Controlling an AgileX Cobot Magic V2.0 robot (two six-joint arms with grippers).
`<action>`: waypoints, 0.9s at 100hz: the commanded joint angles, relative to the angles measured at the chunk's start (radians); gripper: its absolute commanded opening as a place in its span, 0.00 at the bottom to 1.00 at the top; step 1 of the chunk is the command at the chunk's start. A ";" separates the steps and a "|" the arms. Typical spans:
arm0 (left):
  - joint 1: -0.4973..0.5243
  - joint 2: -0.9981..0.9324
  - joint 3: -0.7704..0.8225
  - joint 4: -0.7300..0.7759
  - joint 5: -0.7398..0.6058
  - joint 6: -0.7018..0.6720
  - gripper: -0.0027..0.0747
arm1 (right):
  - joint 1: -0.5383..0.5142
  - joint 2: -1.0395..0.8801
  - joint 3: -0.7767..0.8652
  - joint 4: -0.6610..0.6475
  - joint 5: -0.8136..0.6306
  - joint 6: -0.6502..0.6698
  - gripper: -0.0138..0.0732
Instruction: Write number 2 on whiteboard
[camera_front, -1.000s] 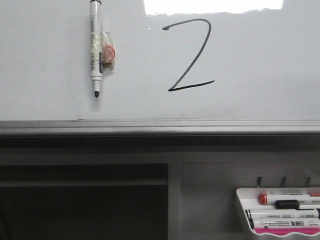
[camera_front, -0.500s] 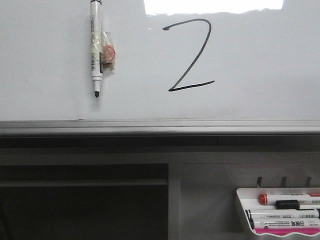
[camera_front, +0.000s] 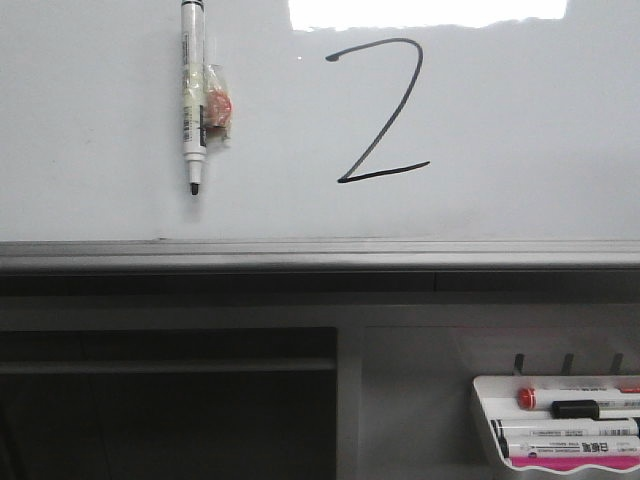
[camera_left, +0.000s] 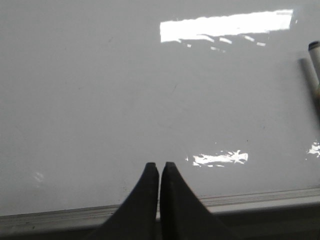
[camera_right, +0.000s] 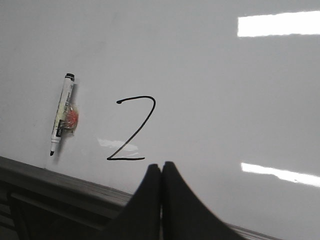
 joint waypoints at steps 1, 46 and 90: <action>0.004 -0.027 0.014 0.007 -0.080 -0.025 0.01 | -0.007 0.011 -0.025 0.024 -0.046 -0.012 0.08; -0.009 -0.027 0.014 0.002 -0.073 -0.032 0.01 | -0.007 0.011 -0.025 0.024 -0.046 -0.012 0.08; -0.009 -0.027 0.014 0.002 -0.073 -0.032 0.01 | -0.007 0.011 -0.025 0.024 -0.046 -0.012 0.08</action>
